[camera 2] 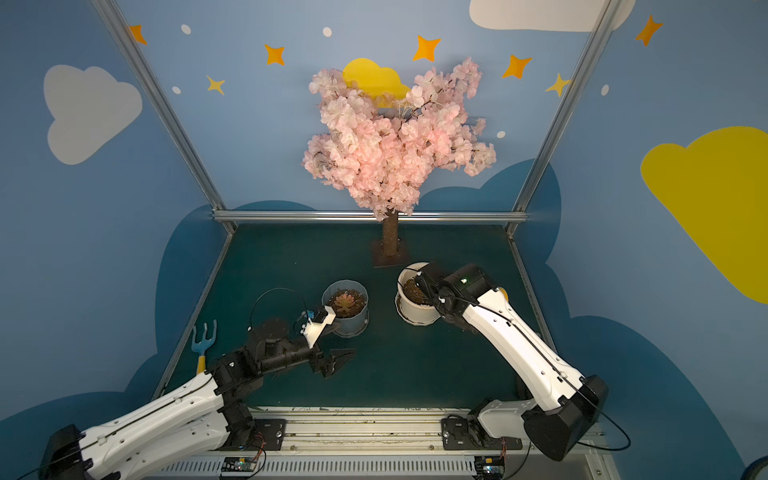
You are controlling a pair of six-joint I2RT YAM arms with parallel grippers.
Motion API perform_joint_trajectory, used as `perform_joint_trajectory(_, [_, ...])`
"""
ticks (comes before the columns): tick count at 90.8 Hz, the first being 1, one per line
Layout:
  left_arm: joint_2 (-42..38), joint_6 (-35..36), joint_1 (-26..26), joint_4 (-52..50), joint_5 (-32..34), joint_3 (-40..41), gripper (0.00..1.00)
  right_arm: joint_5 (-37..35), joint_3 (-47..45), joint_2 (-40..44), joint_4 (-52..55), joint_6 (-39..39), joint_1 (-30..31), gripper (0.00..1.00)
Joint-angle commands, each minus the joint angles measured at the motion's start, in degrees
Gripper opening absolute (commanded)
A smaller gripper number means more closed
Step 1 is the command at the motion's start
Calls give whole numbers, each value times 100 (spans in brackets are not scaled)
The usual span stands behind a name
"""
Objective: Water the succulent around the soil edge
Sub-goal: Water the soil of the potted plant with water.
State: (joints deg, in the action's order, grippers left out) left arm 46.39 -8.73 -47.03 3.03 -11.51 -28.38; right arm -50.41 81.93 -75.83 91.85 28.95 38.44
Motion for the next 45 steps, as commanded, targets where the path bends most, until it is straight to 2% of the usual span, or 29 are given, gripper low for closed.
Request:
perform_joint_trajectory(1, [-51,84,-5,58,43,31,100,-318,42,-15,709,15,-18,0])
perform_joint_trajectory(45, [-95,50,-1,101,-18,66,100,-611,159,-211,484,163,4,0])
